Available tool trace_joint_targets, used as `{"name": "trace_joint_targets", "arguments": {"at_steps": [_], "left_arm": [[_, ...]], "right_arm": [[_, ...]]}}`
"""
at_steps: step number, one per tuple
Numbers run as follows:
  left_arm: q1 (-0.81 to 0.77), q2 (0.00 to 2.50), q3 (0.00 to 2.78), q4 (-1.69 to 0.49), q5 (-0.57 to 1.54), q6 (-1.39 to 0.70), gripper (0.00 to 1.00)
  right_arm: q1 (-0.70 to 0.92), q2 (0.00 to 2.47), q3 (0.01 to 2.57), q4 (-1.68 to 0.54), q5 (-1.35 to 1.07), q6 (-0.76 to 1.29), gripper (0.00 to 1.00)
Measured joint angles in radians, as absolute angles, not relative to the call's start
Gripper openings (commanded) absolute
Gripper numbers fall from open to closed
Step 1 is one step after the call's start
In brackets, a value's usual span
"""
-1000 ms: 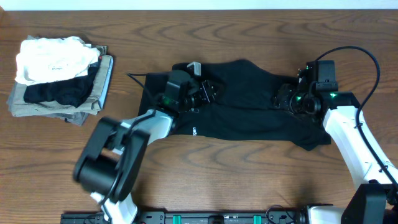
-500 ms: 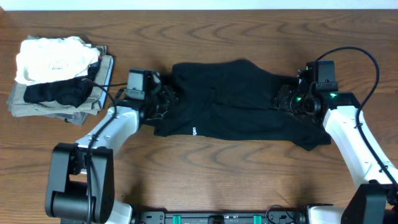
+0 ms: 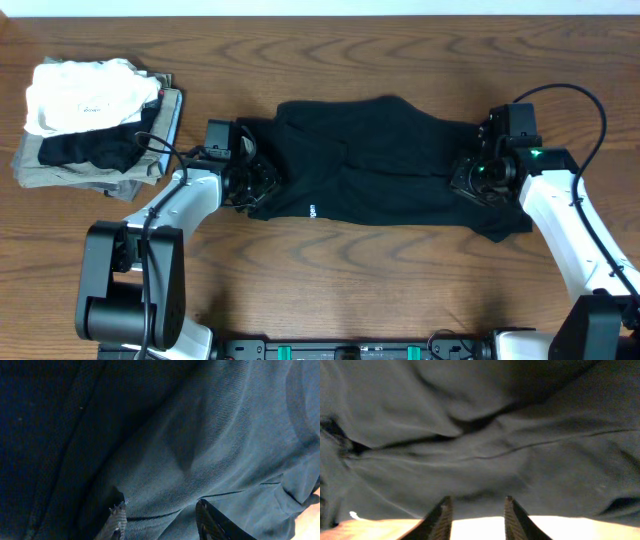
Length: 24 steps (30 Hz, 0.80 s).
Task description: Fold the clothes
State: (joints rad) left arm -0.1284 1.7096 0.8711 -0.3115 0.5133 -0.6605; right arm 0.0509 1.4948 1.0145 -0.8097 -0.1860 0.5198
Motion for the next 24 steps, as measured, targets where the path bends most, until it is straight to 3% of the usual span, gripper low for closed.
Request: {"name": "trace_joint_targets", "arguments": {"at_steps": [5,15,24], "left_arm": [[-0.078,1.71,0.871,-0.334,0.509,-0.653,0.48],[0.094,1.71,0.871,-0.406,0.498,-0.586,0.48],[0.147,1.71,0.872,-0.422,0.5,-0.567,0.48]], "right_arm": [[0.051,1.54,1.015,-0.83,-0.165,0.515,0.1],[0.051,1.682,1.015,-0.88,-0.156,0.514,0.06],[0.051,1.744,1.014,-0.928,-0.17,0.495,0.01]]}}
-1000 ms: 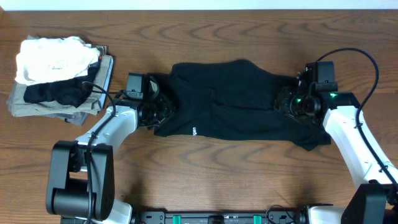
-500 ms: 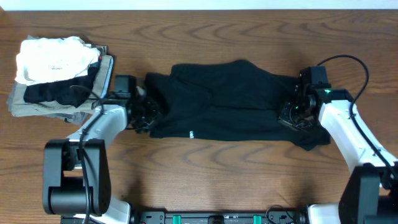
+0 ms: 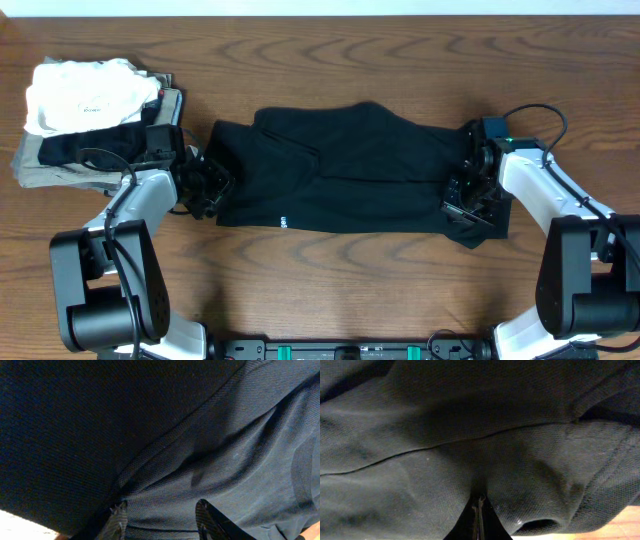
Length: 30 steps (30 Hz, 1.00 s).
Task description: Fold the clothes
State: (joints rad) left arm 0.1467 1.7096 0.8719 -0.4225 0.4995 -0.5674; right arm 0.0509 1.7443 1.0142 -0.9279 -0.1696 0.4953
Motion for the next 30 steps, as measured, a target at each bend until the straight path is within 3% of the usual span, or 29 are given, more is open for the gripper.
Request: {"name": "trace_joint_targets", "arguments": {"at_steps": [12,17,19,30], "left_arm": [[0.161,1.71,0.872,-0.423,0.502,-0.557,0.49],[0.183,1.71,0.872,-0.424,0.502,-0.549,0.48],[0.191,1.71,0.872,-0.425,0.502,-0.548,0.49],[0.232,1.71,0.872,-0.439,0.509,-0.545,0.49]], "right_arm": [[0.051,1.733,1.014,-0.942,-0.205,0.387,0.13],[0.051,1.733,1.014,-0.927,-0.205,0.368,0.1],[0.051,1.734,1.014,-0.92,-0.204,0.358,0.01],[0.051,1.824,1.021,-0.905,-0.204,0.363,0.01]]}}
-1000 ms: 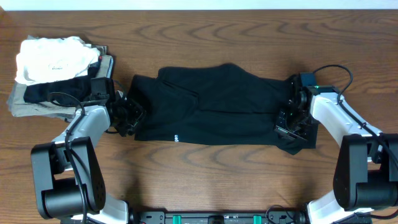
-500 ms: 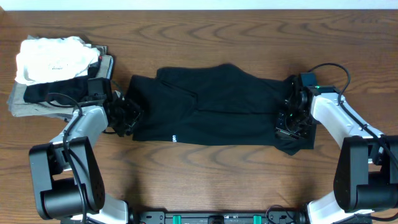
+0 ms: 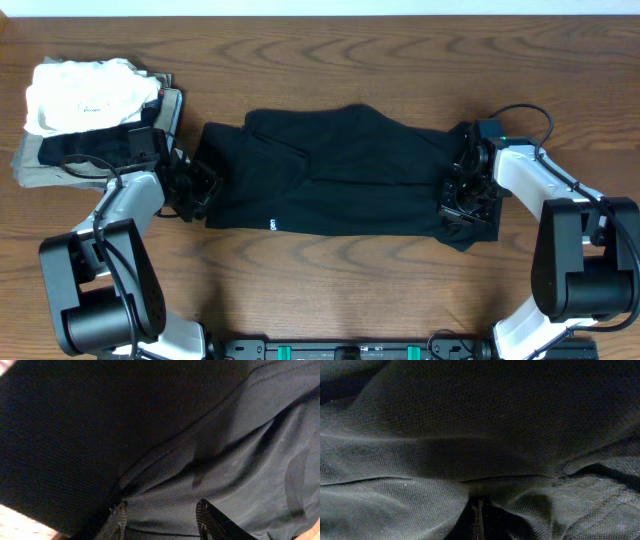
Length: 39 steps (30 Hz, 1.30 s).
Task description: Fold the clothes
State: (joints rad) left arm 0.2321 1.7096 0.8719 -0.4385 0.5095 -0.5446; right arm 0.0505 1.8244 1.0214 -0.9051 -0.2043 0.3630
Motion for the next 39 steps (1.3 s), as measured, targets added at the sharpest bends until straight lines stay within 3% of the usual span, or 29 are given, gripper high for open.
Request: {"name": "trace_joint_targets", "arguments": {"at_steps": [13,23,34,36,39], "left_arm": [[0.365,1.71,0.872,-0.469,0.527,-0.518,0.49],[0.379,1.695,0.872,-0.484,0.554,-0.513,0.49],[0.376,1.394,0.872,-0.544,0.551,-0.473,0.49],[0.362,1.334,0.872,-0.541,0.55,-0.47,0.49],[0.334,1.277,0.872,-0.526,0.546,-0.466,0.49]], "right_arm": [[-0.008,1.834,1.029,-0.923,-0.212,0.402,0.01],[-0.017,1.849,1.063,-0.968,-0.181,0.389,0.01],[-0.036,1.865,1.267,-1.126,-0.045,0.373,0.01],[-0.036,1.865,1.301,-1.13,-0.034,0.373,0.06],[-0.036,1.865,1.336,-1.127,-0.028,0.367,0.23]]}}
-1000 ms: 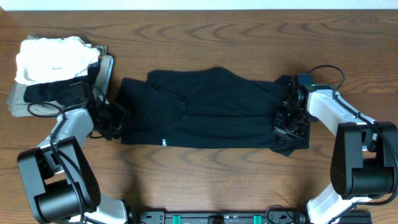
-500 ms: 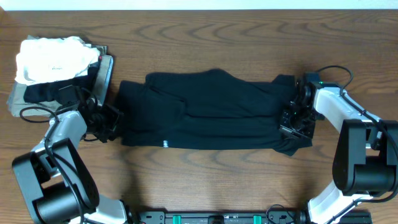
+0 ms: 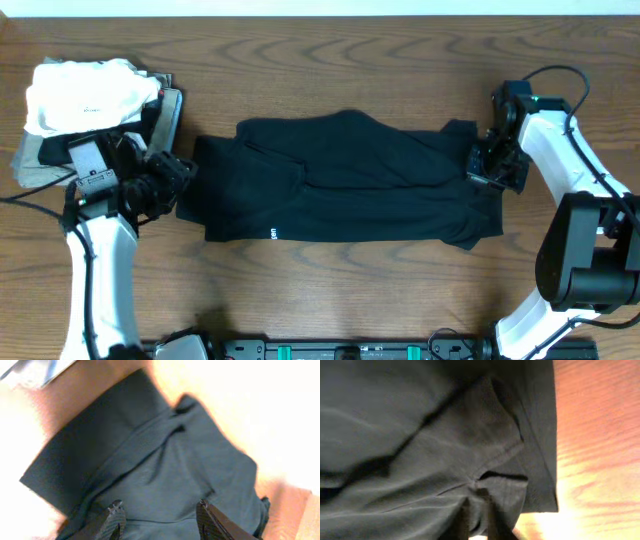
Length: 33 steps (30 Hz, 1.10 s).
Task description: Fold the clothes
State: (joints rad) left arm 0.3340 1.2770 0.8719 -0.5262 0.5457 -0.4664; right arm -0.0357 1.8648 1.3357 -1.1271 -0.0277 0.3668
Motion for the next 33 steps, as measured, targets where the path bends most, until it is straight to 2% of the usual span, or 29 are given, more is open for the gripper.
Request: {"name": "trace_joint_targets", "arguments": {"at_steps": [2,9,12,14,20,33], "left_arm": [[0.313,1.262,0.872,-0.513,0.543,-0.466,0.49],[0.249,1.327,0.872,-0.512,0.54,-0.446,0.48],[0.239,1.404,0.872,-0.496,0.532,-0.435,0.47],[0.238,1.467,0.872,-0.473,0.525,-0.42,0.43],[0.238,1.604,0.872,-0.438,0.516,-0.397,0.43],[0.238,1.677,0.872,-0.408,0.489,-0.368,0.43]], "right_arm": [[-0.036,1.865,1.343,-1.118,-0.031,0.354,0.24],[-0.036,1.865,1.343,-1.095,-0.067,0.297,0.02],[-0.036,1.865,1.34,-1.043,-0.073,0.291,0.01],[-0.036,1.865,1.327,-0.999,-0.075,0.291,0.01],[-0.036,1.865,1.255,-0.879,-0.078,0.299,0.01],[-0.045,1.865,1.111,-0.694,-0.078,0.334,0.01]]}}
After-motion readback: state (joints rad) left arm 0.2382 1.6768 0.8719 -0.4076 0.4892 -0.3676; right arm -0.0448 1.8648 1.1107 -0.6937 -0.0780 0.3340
